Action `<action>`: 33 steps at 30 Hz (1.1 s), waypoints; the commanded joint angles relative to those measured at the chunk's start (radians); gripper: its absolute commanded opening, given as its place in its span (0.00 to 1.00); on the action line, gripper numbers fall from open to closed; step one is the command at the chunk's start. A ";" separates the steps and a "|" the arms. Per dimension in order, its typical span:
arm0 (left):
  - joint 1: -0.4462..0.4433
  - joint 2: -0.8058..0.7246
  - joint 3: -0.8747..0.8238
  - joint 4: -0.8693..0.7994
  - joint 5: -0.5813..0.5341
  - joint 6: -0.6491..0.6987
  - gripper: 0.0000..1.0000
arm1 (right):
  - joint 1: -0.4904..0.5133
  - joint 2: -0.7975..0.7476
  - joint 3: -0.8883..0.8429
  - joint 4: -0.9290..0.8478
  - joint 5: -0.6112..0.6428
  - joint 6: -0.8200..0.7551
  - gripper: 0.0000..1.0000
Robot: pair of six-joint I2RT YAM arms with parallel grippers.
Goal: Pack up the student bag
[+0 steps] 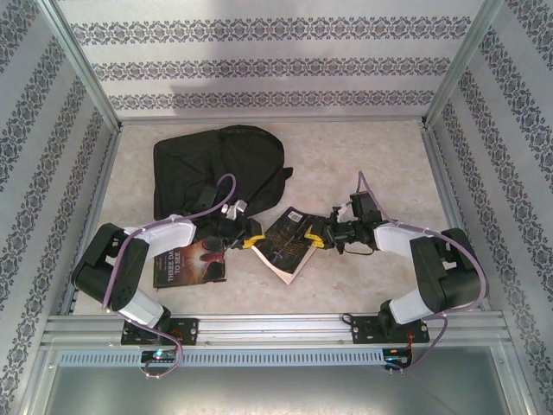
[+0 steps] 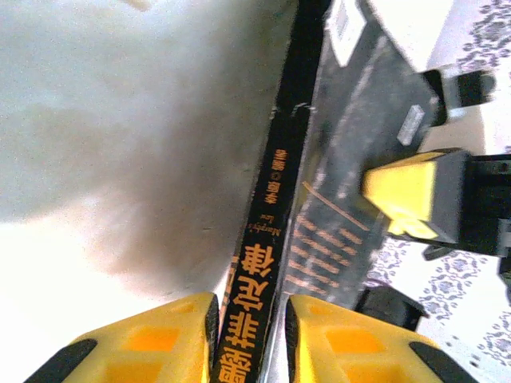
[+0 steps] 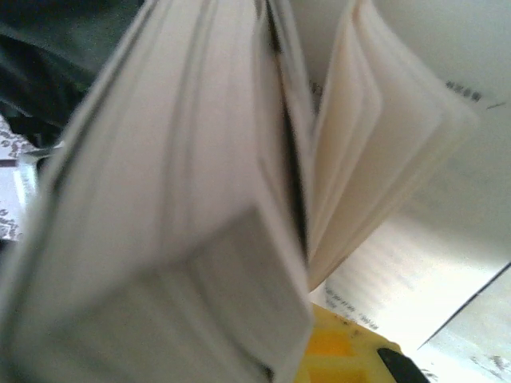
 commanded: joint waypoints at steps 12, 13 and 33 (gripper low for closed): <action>-0.087 0.113 0.110 0.072 0.147 0.029 0.46 | 0.014 0.026 -0.053 0.029 0.016 -0.023 0.00; -0.090 0.121 0.126 0.046 0.141 0.044 0.46 | 0.013 0.027 -0.053 0.030 0.016 -0.023 0.00; -0.129 -0.139 0.485 -0.476 -0.209 0.270 0.00 | 0.063 -0.301 0.347 -0.714 0.480 -0.331 0.81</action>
